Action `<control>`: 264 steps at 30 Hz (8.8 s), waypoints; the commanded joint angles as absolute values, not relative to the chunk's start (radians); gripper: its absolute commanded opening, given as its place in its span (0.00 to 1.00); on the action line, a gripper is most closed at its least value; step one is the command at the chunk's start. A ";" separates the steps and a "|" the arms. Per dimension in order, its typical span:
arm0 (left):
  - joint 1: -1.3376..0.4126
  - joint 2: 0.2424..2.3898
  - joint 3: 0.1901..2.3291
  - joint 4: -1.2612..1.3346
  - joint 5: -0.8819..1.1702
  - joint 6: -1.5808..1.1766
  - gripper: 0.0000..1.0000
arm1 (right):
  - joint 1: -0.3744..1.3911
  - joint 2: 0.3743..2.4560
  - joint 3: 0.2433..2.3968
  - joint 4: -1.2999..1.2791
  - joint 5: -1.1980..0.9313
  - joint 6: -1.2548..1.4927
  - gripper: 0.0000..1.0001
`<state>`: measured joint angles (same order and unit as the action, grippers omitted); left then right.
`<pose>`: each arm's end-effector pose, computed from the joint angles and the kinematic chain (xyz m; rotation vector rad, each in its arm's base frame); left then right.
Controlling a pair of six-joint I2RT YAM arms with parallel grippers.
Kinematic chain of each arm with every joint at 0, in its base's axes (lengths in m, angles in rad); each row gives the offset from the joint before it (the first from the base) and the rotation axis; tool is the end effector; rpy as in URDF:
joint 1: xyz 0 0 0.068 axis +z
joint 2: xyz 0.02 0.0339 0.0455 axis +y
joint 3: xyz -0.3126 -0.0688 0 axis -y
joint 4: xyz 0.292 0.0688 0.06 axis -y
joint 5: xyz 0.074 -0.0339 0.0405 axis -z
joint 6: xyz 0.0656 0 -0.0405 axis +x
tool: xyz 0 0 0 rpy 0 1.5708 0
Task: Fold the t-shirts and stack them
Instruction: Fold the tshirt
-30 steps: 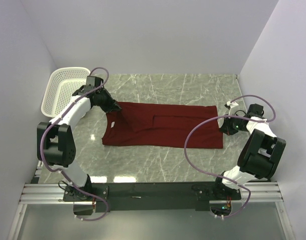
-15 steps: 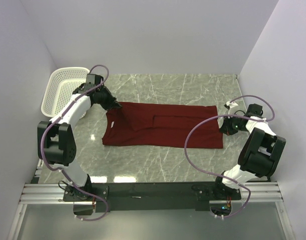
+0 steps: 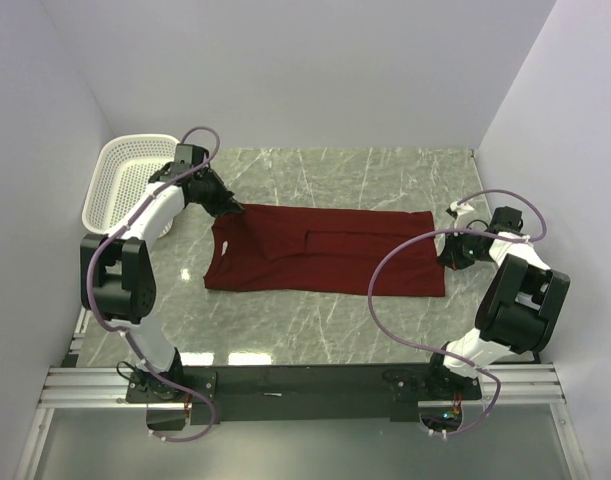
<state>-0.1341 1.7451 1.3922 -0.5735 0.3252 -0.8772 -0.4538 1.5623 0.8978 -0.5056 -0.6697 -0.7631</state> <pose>0.4439 -0.0810 0.2679 -0.8169 2.4914 -0.7991 0.3173 -0.1094 0.1778 -0.5397 2.3560 0.4085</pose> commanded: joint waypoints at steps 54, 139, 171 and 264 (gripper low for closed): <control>-0.130 1.914 1.618 -0.627 0.296 -0.824 0.01 | -0.442 1.600 0.937 -0.451 -0.643 -0.747 0.05; -0.114 0.301 0.730 -0.571 -0.115 -0.650 0.99 | 0.847 2.259 1.830 -0.558 0.015 -0.397 0.55; -0.114 0.302 0.724 -0.565 -0.107 -0.647 1.00 | 0.776 2.163 1.874 -0.589 0.003 -0.390 0.23; -0.110 1.449 0.897 -0.405 0.063 -0.499 0.68 | 0.278 1.326 1.054 -0.652 -0.683 -0.592 0.66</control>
<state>-0.1154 1.4281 0.8364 -0.4263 0.0723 -0.5671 0.3012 1.4021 1.0760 -0.6582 -0.5968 -0.5880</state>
